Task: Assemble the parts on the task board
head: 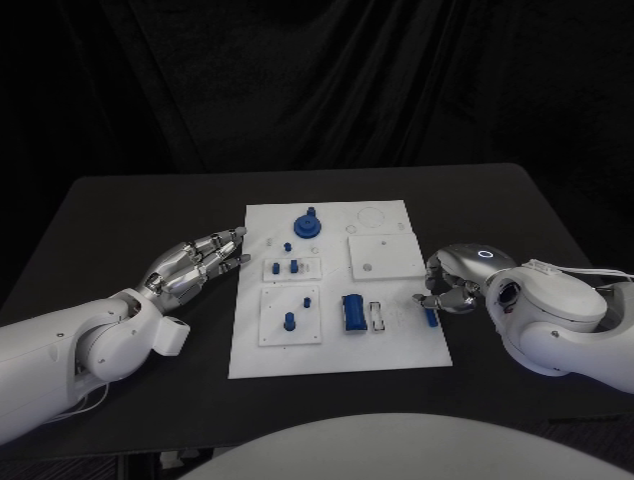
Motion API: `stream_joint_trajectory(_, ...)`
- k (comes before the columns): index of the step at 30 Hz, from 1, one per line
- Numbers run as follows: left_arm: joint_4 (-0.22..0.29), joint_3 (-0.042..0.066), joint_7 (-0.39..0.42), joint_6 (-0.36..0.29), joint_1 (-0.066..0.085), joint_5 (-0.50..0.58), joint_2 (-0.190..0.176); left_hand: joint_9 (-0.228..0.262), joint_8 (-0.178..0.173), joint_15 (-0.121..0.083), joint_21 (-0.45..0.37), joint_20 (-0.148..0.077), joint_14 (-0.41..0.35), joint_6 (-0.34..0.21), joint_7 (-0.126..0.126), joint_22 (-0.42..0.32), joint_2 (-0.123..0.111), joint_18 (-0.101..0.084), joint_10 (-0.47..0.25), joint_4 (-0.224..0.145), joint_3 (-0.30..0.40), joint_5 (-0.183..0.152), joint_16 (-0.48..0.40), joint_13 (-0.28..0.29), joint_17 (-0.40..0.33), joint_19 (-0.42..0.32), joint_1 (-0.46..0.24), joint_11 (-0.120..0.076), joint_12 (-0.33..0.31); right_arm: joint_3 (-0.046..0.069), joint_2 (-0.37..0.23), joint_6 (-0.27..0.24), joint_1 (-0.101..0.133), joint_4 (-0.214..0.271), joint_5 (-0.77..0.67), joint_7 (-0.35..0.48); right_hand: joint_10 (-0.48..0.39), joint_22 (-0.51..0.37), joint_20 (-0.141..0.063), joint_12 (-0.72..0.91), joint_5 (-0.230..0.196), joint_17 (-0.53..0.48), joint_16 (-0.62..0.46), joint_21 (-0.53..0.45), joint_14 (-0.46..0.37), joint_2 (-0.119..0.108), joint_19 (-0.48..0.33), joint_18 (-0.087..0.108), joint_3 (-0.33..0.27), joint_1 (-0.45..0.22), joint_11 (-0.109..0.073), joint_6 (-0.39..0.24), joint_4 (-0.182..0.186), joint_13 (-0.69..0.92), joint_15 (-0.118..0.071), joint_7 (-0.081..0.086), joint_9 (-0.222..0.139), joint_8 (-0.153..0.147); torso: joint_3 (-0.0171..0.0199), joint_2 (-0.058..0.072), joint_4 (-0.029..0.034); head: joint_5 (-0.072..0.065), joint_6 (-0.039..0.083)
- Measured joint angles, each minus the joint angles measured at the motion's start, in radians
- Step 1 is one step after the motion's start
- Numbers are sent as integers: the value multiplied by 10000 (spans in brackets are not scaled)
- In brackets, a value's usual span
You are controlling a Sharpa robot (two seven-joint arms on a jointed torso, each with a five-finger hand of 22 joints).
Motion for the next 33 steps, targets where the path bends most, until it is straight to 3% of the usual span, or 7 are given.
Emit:
stream_joint_trajectory(9,0,0,0,0,-2,0,-9,-1,0,0,0,0,0,0,0,0,0,0,0,0,0,0,0,0,0,0,0,0,0,-5,28,301,-188,-99,-21,-181,0,8,0,0,210,0,0,-136,-29,36,0,0,57,-203,0,37,-2,0,-29,-36,62,-26,5,2,-11,-35,0)
stream_joint_trajectory(14,0,0,-1,0,-2,0,-8,-1,0,0,0,0,0,0,0,0,0,0,0,0,0,0,0,-1,0,0,0,0,0,-3,44,423,-209,-111,-162,-227,0,7,0,0,235,0,0,-304,-30,15,0,0,85,-224,0,-41,-30,0,-29,-32,62,-168,5,13,-17,-52,0)
stream_joint_trajectory(25,-1,0,-8,1,-4,0,5,-2,36,0,0,0,0,0,0,0,0,0,0,0,0,0,0,-2,0,0,0,0,0,-2,132,628,-273,-136,-427,-274,-1,6,0,0,234,-1,0,-304,-29,14,0,0,155,-224,1,-39,-17,0,-29,-33,89,-168,6,15,-18,-56,0)
stream_joint_trajectory(33,-19,0,-15,1,-6,0,24,7,36,0,0,0,0,0,0,0,0,0,0,-28,28,0,0,-2,0,0,0,0,41,8,290,682,-412,-174,-513,-280,-20,5,0,0,1004,-1,0,-304,-30,35,0,0,510,83,-19,346,-97,0,-29,-123,255,-265,0,2,-11,-43,0)
